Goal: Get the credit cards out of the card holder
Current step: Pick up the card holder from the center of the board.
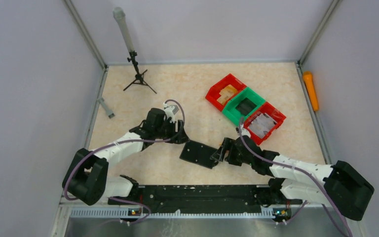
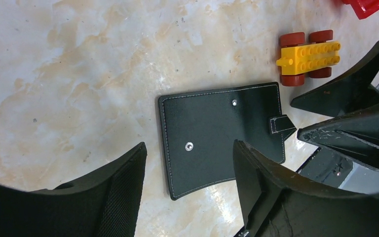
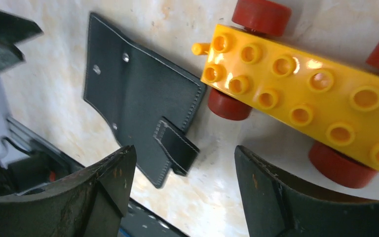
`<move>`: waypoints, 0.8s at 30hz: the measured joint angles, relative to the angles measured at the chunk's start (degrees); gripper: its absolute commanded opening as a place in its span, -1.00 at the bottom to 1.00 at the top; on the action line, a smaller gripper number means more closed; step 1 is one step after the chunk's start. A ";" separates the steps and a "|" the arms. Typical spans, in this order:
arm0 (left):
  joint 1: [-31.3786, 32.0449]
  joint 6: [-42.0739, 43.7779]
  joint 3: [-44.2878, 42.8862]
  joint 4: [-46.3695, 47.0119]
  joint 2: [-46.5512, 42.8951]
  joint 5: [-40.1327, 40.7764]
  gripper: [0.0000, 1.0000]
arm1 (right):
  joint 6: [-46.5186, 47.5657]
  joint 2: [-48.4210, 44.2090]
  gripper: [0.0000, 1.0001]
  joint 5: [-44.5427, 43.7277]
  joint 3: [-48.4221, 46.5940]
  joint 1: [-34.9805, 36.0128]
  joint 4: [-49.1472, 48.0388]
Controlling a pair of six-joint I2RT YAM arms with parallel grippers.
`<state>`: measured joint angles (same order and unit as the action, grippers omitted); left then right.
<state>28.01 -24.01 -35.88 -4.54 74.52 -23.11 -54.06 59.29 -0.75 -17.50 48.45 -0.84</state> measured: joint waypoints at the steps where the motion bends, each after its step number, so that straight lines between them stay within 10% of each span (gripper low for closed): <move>1: 0.13 0.02 0.00 0.13 -0.02 -0.02 0.35 | -2.29 0.17 0.49 -0.85 0.35 0.48 -0.55; 13: 3.39 0.28 -1.95 -1.95 9.09 1.18 -0.42 | -24.46 12.68 -0.17 -9.11 -4.22 8.20 -5.46; 24: 4.15 0.22 -6.86 -3.87 14.95 1.03 -0.41 | -22.80 13.84 -1.00 -10.69 -7.28 8.44 -1.05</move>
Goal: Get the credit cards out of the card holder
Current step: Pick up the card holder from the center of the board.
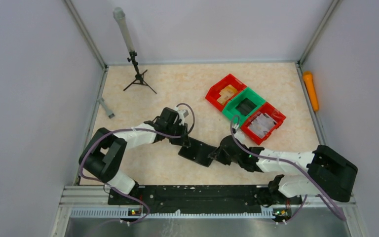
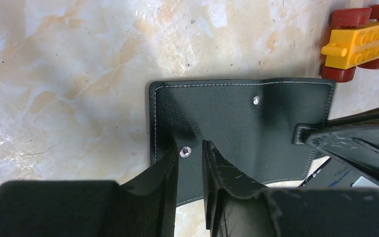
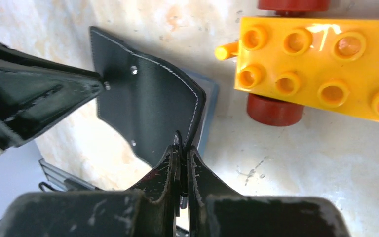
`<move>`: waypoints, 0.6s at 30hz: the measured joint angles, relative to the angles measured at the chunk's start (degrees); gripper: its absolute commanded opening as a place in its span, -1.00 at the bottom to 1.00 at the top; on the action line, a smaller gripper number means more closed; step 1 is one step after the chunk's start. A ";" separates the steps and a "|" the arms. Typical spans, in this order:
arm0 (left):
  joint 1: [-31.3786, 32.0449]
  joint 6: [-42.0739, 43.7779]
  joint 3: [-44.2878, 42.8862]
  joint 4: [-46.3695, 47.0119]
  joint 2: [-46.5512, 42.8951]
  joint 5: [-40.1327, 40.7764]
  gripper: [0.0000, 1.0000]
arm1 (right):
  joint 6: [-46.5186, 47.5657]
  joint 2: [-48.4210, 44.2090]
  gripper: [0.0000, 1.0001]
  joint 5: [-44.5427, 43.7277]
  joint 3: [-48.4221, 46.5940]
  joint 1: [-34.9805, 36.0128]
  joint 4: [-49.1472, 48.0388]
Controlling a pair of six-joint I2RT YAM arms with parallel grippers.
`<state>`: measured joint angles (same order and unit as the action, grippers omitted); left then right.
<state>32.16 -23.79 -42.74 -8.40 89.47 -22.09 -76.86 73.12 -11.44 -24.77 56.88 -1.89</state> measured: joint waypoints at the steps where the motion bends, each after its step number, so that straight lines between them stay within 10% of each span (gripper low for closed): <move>1: 0.09 0.00 0.00 -0.04 -0.11 0.13 -0.37 | 0.24 -0.85 -1.00 -0.26 -0.31 0.00 0.79; 10: 1.27 0.98 4.55 -0.17 -10.45 2.12 0.30 | 0.26 -7.28 -1.00 -1.90 -5.75 0.02 8.46; 18: 1.70 1.46 12.04 4.13 -28.85 5.35 0.41 | -0.59 -8.28 -1.00 -3.78 -10.62 0.00 15.56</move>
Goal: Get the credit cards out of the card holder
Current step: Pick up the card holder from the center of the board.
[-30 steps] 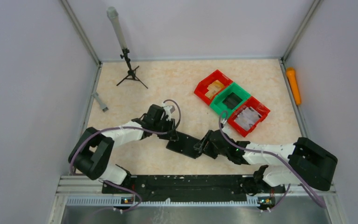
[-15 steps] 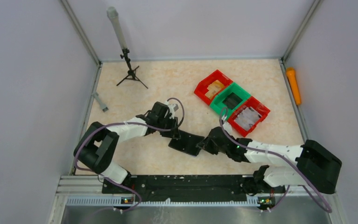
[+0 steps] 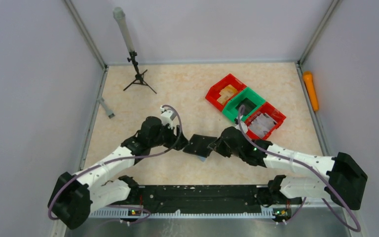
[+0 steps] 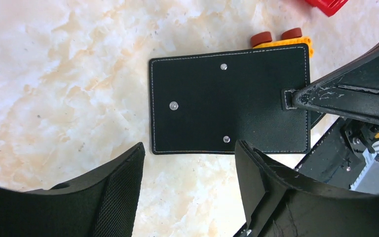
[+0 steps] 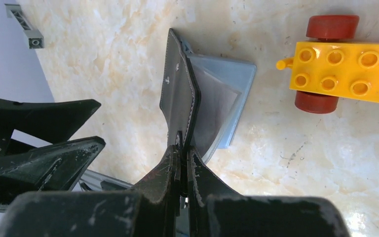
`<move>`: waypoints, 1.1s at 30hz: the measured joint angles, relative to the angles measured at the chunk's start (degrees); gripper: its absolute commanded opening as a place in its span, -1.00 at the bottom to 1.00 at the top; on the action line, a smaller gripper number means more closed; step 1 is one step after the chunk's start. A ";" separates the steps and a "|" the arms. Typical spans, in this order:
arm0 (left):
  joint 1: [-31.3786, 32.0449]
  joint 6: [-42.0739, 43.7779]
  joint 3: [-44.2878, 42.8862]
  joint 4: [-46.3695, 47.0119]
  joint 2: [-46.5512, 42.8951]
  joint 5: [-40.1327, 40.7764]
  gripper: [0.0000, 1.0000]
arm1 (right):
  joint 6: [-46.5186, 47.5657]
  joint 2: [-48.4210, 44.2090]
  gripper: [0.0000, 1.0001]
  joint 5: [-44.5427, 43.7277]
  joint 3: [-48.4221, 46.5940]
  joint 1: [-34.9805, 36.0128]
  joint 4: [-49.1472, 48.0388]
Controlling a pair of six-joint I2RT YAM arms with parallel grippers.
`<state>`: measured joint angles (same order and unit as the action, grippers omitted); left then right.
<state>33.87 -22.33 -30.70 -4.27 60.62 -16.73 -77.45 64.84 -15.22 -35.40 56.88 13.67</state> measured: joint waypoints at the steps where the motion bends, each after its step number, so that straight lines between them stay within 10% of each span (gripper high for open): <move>1: 0.04 0.00 0.55 0.37 -1.33 0.37 0.42 | 0.07 -0.09 -1.00 -0.13 -0.46 -0.04 0.57; 33: 6.97 18.12 17.75 25.40 -20.33 1.16 0.63 | 1.16 -12.46 -1.00 9.46 -10.93 -8.68 3.39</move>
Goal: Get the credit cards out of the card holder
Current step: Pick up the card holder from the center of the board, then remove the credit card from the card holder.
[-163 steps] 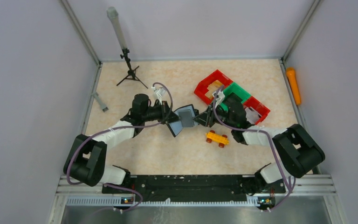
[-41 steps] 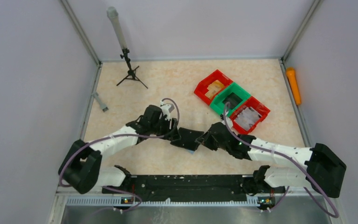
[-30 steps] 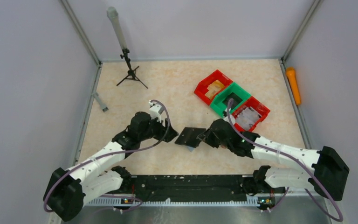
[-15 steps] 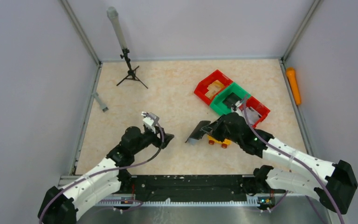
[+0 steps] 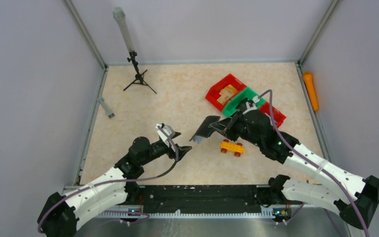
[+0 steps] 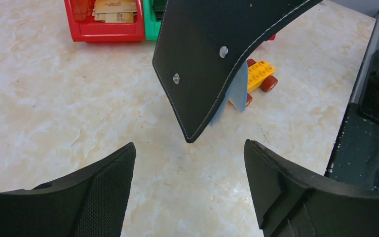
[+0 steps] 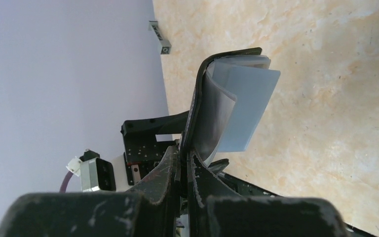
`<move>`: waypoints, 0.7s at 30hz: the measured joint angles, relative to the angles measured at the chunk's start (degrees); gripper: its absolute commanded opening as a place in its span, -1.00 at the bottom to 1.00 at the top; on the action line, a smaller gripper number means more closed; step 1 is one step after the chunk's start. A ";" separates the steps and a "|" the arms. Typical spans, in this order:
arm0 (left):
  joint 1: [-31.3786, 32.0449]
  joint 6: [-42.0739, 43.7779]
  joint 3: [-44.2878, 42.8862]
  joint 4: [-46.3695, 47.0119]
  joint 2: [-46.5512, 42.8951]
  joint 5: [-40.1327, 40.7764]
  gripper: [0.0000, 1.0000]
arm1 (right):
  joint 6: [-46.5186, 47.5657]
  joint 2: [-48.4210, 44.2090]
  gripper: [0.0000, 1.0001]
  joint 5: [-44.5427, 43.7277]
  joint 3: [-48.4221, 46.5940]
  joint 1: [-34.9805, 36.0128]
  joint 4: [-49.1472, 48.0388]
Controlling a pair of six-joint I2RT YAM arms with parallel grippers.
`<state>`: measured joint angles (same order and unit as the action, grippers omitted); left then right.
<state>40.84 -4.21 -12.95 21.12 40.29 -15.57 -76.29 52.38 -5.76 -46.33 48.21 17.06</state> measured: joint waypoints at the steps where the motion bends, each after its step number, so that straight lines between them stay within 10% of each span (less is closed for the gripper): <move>1: 0.33 0.39 0.00 0.48 0.44 0.04 0.63 | -0.26 0.00 -1.00 0.31 0.00 0.00 0.02; 12: 1.36 2.86 -1.57 1.84 7.78 1.55 0.37 | -3.10 0.00 -1.00 4.17 0.17 0.00 -3.26; 18: 1.70 4.28 -4.76 1.92 11.89 1.53 -0.69 | -3.93 0.02 -1.00 5.40 0.57 0.00 -5.55; 21: 1.70 5.53 -5.97 1.11 12.74 1.18 -0.97 | -3.98 0.02 -0.67 5.09 1.05 -0.02 -5.53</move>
<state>42.54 1.32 -18.92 22.24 53.04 -14.39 -80.27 52.40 -0.67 -45.28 48.18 11.53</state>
